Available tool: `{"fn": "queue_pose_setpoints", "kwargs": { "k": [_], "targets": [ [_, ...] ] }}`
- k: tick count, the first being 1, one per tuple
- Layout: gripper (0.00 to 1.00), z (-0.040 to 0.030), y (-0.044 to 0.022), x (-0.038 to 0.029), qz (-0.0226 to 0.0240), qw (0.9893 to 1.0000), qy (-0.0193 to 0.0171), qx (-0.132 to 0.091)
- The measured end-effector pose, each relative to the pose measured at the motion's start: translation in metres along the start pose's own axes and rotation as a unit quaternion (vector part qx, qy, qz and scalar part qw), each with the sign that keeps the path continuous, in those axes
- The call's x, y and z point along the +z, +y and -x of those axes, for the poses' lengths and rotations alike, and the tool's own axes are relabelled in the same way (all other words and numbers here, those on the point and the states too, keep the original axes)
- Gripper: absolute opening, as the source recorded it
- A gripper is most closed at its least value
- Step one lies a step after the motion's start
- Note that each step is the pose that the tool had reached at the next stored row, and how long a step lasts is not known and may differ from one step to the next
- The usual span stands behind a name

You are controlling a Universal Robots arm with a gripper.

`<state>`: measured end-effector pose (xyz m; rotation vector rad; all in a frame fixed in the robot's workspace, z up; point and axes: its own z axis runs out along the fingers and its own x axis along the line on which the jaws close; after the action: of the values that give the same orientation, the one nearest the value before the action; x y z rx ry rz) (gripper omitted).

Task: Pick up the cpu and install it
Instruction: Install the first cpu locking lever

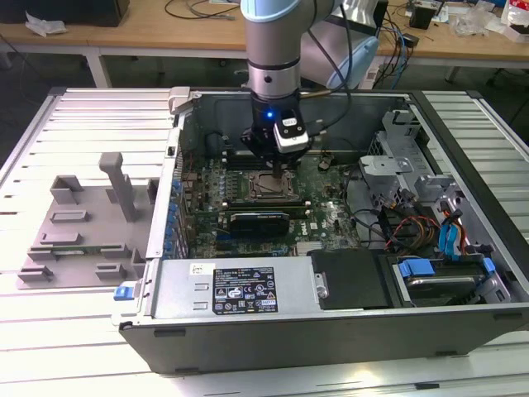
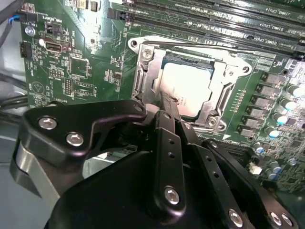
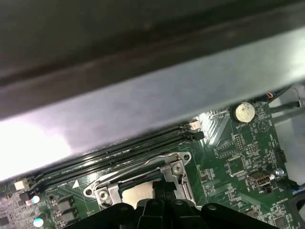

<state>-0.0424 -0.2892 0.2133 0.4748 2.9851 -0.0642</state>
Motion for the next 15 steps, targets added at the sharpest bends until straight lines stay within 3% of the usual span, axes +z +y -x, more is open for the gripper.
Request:
{"fn": "queue_pose_setpoints", "kwargs": {
  "k": [4,9,15],
  "targets": [
    [0.11,-0.0025,-0.002,0.0,0.0025,0.9998,-0.0005,-0.02],
    [0.11,-0.0026,-0.003,0.0006,0.0061,0.9987,-0.0012,-0.051],
    [0.11,-0.0027,-0.0147,0.0011,0.008,0.9984,-0.0011,-0.055]
  ]
}}
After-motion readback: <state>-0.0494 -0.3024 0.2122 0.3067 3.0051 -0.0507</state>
